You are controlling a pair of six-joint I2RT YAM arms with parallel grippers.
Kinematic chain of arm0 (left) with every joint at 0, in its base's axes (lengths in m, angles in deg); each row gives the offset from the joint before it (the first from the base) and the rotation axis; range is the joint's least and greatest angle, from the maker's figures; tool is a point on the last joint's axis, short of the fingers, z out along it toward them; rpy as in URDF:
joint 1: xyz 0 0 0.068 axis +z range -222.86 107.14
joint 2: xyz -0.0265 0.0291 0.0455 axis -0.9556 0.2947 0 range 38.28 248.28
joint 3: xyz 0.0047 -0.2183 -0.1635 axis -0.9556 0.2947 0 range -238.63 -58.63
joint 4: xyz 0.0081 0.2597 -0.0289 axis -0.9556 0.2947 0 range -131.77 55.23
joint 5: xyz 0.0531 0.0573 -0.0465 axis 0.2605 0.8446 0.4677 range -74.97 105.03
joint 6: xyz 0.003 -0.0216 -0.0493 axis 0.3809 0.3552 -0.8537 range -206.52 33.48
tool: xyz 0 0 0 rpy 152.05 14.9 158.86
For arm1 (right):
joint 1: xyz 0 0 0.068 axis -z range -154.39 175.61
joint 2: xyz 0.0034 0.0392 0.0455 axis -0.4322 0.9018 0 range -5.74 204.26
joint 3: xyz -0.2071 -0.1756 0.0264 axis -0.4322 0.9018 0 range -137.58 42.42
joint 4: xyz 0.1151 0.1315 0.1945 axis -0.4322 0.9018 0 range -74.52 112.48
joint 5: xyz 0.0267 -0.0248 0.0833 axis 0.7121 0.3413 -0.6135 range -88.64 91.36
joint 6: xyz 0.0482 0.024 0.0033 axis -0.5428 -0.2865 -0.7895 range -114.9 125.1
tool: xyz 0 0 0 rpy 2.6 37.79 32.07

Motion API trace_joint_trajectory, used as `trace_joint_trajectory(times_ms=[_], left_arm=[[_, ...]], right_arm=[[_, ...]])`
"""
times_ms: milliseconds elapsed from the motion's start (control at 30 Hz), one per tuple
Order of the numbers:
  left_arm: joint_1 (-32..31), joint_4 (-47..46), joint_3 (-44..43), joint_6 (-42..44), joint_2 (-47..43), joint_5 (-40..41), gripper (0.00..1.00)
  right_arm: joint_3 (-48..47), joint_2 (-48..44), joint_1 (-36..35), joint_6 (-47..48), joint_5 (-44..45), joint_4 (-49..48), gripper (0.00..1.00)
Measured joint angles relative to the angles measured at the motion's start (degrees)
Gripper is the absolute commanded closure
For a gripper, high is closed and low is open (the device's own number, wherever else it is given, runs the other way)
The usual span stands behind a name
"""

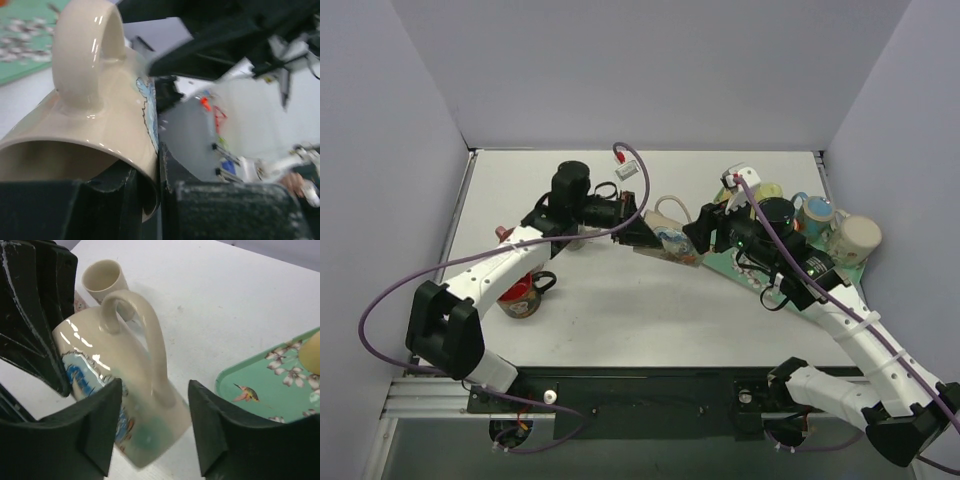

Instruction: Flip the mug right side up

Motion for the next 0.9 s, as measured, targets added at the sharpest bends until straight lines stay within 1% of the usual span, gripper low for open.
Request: trace_joint_trajectory(times_ms=[33,67,100,133,200,267,333,400,533,633,700,900], left_arm=[[0.0,8.9,-2.9,5.8,0.0,2.3,1.0],[0.1,18.0,-5.9,11.8,0.2,6.7,1.0],[0.1,26.9,-9.3,18.9,0.7,12.5,1.0],[-0.2,32.1,-11.3,23.6,0.8,17.6,1.0],[-0.6,41.2,-13.3,34.2,0.6,29.3,1.0],[-1.4,48.4,-13.0,42.3,0.2,39.1,1.0],[-2.3,55.2,-11.6,48.9,0.1,47.2,1.0],[-3.0,60.9,-9.4,53.6,0.1,53.2,1.0],[-3.7,67.8,-4.1,60.2,0.1,62.2,1.0],[-4.0,68.7,-1.6,63.8,-1.4,66.6,1.0],[-4.0,68.6,-0.5,65.1,-2.3,68.1,1.0],[-4.3,68.7,0.0,67.3,-2.8,68.4,1.0]], right_arm=[[0.0,0.1,0.0,0.2,0.9,0.2,0.26],[0.0,0.1,0.0,0.1,1.9,0.4,0.23],[0.0,0.1,0.0,0.2,3.0,0.7,0.22],[0.0,0.1,0.0,0.3,4.0,1.1,0.22],[0.0,0.1,0.0,0.5,6.6,2.2,0.21],[0.0,0.1,0.0,0.5,8.5,3.2,0.21],[0.2,0.1,0.0,0.5,10.4,3.7,0.21],[0.8,0.0,0.0,0.5,11.7,3.9,0.21],[1.9,-0.1,0.0,0.5,14.6,4.5,0.2],[2.2,-0.1,0.0,0.4,17.2,5.0,0.2],[2.2,0.0,0.1,0.2,19.2,5.3,0.19],[1.8,1.7,1.6,-1.4,24.0,7.9,0.18]])
